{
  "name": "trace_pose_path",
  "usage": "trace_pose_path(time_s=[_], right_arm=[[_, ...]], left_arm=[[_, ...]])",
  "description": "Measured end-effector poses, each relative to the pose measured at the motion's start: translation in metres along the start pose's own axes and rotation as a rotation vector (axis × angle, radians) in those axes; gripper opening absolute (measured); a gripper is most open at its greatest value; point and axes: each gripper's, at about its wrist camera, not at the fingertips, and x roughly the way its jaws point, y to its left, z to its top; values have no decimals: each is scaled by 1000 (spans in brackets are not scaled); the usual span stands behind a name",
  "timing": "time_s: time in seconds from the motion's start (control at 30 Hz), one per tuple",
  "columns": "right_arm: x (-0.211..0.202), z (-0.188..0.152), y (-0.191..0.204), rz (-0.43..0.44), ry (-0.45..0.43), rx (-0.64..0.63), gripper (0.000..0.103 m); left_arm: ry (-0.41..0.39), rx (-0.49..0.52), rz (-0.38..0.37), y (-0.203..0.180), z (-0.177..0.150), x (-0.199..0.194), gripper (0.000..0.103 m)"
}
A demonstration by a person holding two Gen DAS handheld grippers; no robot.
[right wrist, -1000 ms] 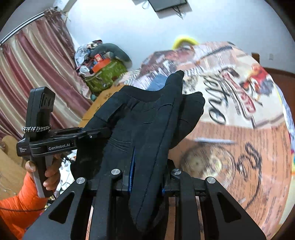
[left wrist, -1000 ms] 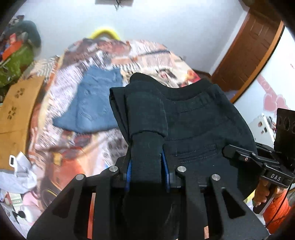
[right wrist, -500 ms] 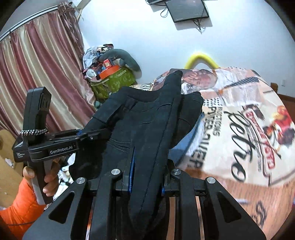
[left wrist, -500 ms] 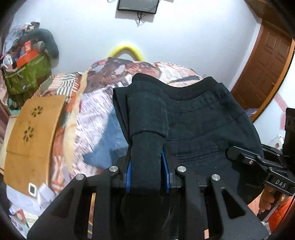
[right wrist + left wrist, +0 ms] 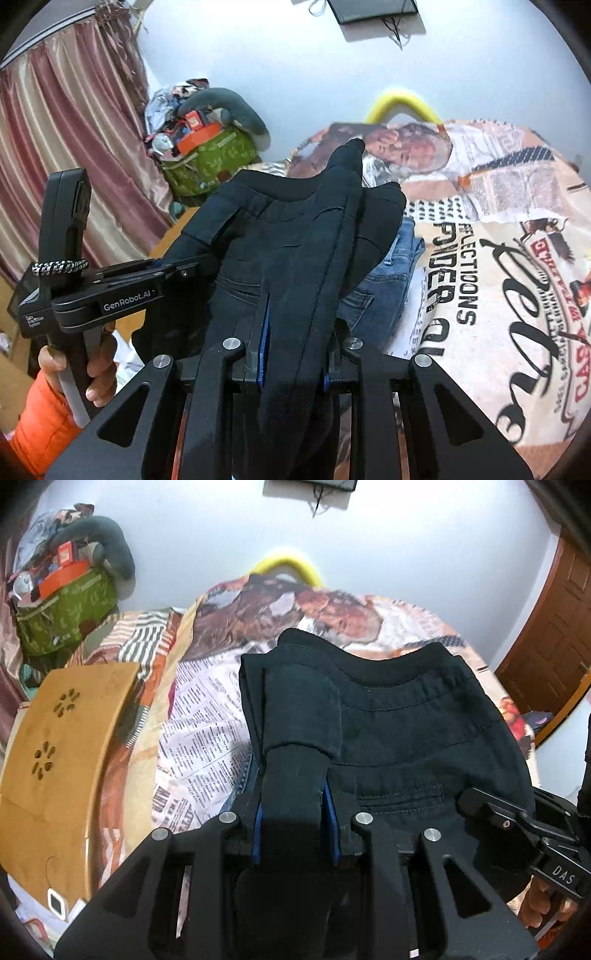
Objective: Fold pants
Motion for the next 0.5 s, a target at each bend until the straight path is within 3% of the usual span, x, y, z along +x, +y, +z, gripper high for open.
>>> trace_pose_path(time_s=[0.3, 0.5], right_arm=[[65, -16, -32, -48, 125, 44, 19], [60, -26, -38, -93, 150, 9, 27]], left_arm=[[131, -50, -32, 23, -14, 90, 29], [99, -61, -17, 31, -25, 93, 54]])
